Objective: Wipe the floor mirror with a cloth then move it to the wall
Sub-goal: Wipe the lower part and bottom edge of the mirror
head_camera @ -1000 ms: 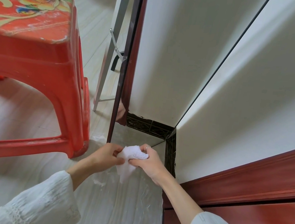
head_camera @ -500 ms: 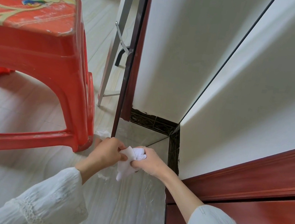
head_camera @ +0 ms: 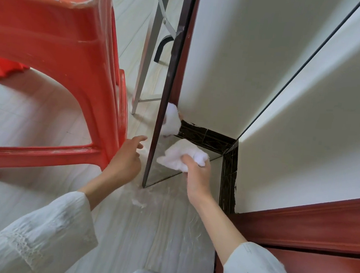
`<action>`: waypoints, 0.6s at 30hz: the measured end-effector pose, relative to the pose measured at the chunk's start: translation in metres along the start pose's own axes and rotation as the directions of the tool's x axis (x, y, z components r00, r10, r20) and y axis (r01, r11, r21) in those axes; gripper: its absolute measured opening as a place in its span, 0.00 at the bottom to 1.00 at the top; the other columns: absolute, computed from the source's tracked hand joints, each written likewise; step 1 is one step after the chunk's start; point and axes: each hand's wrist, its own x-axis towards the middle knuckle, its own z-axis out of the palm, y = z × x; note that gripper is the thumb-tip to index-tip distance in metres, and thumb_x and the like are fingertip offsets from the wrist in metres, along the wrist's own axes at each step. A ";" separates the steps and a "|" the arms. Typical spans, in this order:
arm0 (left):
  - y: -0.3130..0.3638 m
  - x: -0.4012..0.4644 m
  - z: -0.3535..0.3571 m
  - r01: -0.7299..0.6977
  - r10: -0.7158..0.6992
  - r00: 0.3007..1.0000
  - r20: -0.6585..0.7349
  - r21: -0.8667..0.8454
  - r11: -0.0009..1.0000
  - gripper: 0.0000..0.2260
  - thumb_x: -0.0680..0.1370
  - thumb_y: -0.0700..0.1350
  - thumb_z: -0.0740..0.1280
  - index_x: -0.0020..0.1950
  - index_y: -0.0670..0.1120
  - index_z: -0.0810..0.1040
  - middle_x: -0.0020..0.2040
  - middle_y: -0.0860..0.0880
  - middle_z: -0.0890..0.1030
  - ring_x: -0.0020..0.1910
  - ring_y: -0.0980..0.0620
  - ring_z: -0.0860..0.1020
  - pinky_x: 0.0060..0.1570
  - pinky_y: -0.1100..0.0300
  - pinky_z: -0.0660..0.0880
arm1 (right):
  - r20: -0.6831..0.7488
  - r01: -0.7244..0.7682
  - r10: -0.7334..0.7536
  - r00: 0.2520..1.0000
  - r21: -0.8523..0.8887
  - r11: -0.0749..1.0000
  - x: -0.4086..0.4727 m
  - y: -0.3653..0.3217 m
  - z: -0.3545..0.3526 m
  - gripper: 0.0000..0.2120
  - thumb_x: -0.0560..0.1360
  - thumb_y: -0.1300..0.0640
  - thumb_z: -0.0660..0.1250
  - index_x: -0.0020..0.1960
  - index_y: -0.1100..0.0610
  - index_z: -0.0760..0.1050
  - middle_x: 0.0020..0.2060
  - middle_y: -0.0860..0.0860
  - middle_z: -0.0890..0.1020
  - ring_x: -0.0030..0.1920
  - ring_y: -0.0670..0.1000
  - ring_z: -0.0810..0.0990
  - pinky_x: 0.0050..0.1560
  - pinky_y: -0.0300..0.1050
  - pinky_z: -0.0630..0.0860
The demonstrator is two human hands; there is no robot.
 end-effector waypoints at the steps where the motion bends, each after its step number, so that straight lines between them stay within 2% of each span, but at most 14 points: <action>1: 0.004 0.002 0.002 -0.049 0.050 0.998 0.045 -0.022 0.999 0.25 0.76 0.30 0.52 0.71 0.49 0.61 0.63 0.48 0.67 0.60 0.50 0.70 0.55 0.61 0.66 | -0.009 0.006 -0.005 1.000 0.048 0.999 0.004 0.003 0.008 0.11 0.68 0.57 0.70 0.48 0.50 0.72 0.51 0.54 0.79 0.52 0.52 0.78 0.55 0.49 0.75; 3: 0.011 0.004 0.005 -0.137 0.141 0.985 0.101 -0.047 0.989 0.18 0.80 0.37 0.52 0.69 0.48 0.60 0.60 0.50 0.69 0.58 0.52 0.70 0.55 0.61 0.66 | -0.024 0.037 -0.035 0.999 0.099 0.994 0.008 0.009 0.020 0.17 0.64 0.52 0.73 0.50 0.52 0.73 0.51 0.55 0.79 0.52 0.52 0.79 0.55 0.49 0.76; 4: 0.014 0.005 0.005 -0.152 0.156 0.982 0.101 -0.050 0.987 0.15 0.81 0.41 0.53 0.68 0.47 0.62 0.55 0.51 0.72 0.54 0.53 0.72 0.51 0.62 0.67 | -0.036 0.055 -0.052 0.998 0.092 0.994 0.011 0.014 0.024 0.18 0.63 0.50 0.74 0.50 0.54 0.73 0.49 0.56 0.79 0.49 0.52 0.79 0.52 0.47 0.76; 7: 0.015 0.008 0.000 -0.153 0.155 0.983 0.100 -0.028 0.988 0.10 0.81 0.45 0.52 0.62 0.47 0.66 0.42 0.58 0.72 0.40 0.61 0.72 0.36 0.71 0.65 | -0.051 0.066 -0.063 0.997 0.057 0.996 0.015 0.029 0.031 0.19 0.62 0.51 0.70 0.47 0.61 0.72 0.39 0.52 0.74 0.39 0.48 0.73 0.38 0.34 0.71; 9: 0.011 0.009 -0.002 -0.167 0.167 0.980 0.104 -0.008 0.986 0.06 0.81 0.46 0.52 0.56 0.50 0.66 0.37 0.61 0.70 0.34 0.65 0.70 0.33 0.75 0.66 | -0.065 0.023 -0.023 0.998 -0.001 1.000 0.020 0.049 0.035 0.19 0.62 0.54 0.65 0.47 0.66 0.71 0.37 0.51 0.73 0.38 0.48 0.72 0.32 0.29 0.68; 12: 0.007 0.014 0.002 -0.166 0.164 0.982 0.097 0.011 0.986 0.03 0.81 0.48 0.53 0.52 0.52 0.65 0.34 0.59 0.71 0.29 0.64 0.70 0.30 0.74 0.66 | -0.086 -0.049 0.044 0.995 -0.053 0.997 0.029 0.080 0.042 0.21 0.61 0.57 0.63 0.48 0.71 0.72 0.39 0.56 0.78 0.40 0.49 0.75 0.37 0.36 0.72; 13: 0.006 0.015 0.004 -0.160 0.158 0.983 0.089 0.025 0.987 0.04 0.81 0.49 0.53 0.51 0.51 0.65 0.33 0.58 0.71 0.28 0.62 0.70 0.29 0.72 0.65 | -0.092 -0.097 0.090 0.992 -0.064 0.993 0.033 0.091 0.043 0.18 0.61 0.58 0.64 0.46 0.70 0.73 0.38 0.57 0.79 0.40 0.49 0.77 0.39 0.39 0.73; 15: 0.003 0.020 0.008 -0.144 0.139 0.987 0.079 0.054 0.988 0.07 0.80 0.50 0.53 0.51 0.49 0.67 0.32 0.52 0.72 0.28 0.58 0.69 0.29 0.69 0.65 | -0.103 -0.221 0.213 0.972 -0.073 0.973 0.040 0.108 0.045 0.04 0.65 0.63 0.66 0.39 0.64 0.75 0.34 0.53 0.78 0.38 0.49 0.78 0.37 0.38 0.71; 16: 0.003 0.021 0.008 -0.143 0.138 0.988 0.076 0.065 0.988 0.09 0.80 0.51 0.53 0.51 0.47 0.67 0.33 0.50 0.73 0.28 0.57 0.69 0.29 0.67 0.64 | -0.116 -0.269 0.259 0.959 -0.080 0.960 0.042 0.115 0.045 0.01 0.67 0.65 0.66 0.38 0.62 0.75 0.33 0.51 0.77 0.38 0.50 0.77 0.36 0.37 0.70; 18: 0.000 0.024 0.011 -0.149 0.144 0.987 0.078 0.072 0.986 0.09 0.80 0.51 0.53 0.51 0.47 0.68 0.33 0.49 0.73 0.29 0.56 0.69 0.29 0.68 0.65 | -0.144 -0.367 0.351 0.925 -0.097 0.925 0.048 0.131 0.045 0.05 0.69 0.66 0.66 0.45 0.63 0.75 0.37 0.51 0.78 0.42 0.51 0.77 0.35 0.36 0.69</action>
